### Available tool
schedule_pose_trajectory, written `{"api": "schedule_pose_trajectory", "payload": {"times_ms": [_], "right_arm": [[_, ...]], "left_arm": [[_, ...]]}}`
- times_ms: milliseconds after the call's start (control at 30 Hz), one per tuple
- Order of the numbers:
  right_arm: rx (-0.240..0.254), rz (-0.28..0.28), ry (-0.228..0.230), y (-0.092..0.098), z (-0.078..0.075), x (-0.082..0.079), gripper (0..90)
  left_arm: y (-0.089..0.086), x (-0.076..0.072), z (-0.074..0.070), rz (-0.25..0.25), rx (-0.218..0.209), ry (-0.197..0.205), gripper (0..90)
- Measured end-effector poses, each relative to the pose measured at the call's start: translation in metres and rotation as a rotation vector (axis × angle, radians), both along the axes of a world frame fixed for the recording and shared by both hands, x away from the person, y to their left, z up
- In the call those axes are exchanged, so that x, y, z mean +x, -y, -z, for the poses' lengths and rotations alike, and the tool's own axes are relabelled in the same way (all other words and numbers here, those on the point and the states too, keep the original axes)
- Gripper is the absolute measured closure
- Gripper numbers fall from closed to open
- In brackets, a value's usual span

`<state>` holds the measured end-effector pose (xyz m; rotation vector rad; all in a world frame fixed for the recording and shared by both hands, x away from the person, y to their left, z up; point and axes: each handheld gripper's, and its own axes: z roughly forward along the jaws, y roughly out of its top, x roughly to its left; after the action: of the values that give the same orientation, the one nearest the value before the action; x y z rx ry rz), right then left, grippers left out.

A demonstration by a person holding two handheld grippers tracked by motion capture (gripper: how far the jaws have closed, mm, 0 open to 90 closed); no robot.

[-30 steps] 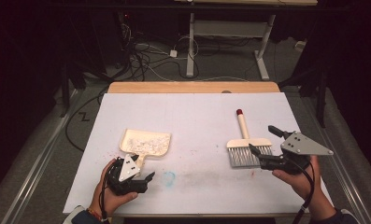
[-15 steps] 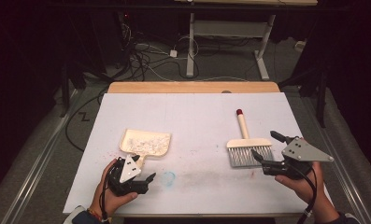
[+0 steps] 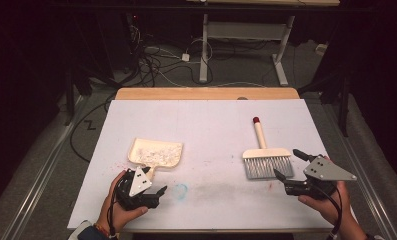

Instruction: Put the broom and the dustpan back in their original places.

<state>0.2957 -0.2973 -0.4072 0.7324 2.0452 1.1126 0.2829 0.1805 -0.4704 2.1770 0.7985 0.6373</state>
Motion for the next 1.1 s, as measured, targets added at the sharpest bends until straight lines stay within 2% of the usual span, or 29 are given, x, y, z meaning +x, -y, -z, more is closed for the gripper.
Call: {"api": "schedule_pose_trajectory", "payload": {"times_ms": [167,267,333,367,667,733,833,867,933,1067,1100], "right_arm": [[-0.007,0.015,-0.009,0.007,0.009,-0.003,18.5],[-0.007,0.016,-0.019,0.012,0.015,-0.004,18.5],[-0.013,0.026,-0.024,0.014,0.019,-0.005,18.6],[-0.008,0.023,-0.028,0.015,0.021,-0.005,18.6],[0.008,0.048,-0.060,0.026,0.042,-0.009,19.0],[0.012,0.046,-0.072,0.027,0.046,-0.010,19.3],[0.006,0.043,-0.075,0.026,0.048,-0.011,19.3],[0.004,0.044,-0.071,0.026,0.048,-0.011,19.3],[0.011,0.047,-0.066,0.026,0.047,-0.012,19.3],[0.011,0.056,-0.064,0.026,0.046,-0.013,19.4],[0.013,0.059,-0.059,0.027,0.046,-0.013,19.4]], "left_arm": [[0.001,0.001,0.000,0.010,0.006,0.012,19.2],[0.002,0.001,0.000,0.009,0.003,0.002,19.2],[0.002,0.002,0.001,0.013,0.008,0.013,19.2],[0.003,0.002,0.001,0.010,0.005,0.001,19.2],[0.002,0.002,0.001,0.014,0.011,0.018,19.2],[0.002,0.002,0.001,0.008,0.009,0.008,19.2],[0.003,0.003,0.001,0.011,0.010,0.008,19.2],[0.003,0.003,0.001,0.013,0.018,0.020,19.2],[0.004,0.003,0.001,0.011,0.013,0.005,19.2],[0.007,0.005,0.001,0.016,0.017,0.020,19.2],[0.007,0.004,0.002,0.015,0.021,0.006,19.2]]}}
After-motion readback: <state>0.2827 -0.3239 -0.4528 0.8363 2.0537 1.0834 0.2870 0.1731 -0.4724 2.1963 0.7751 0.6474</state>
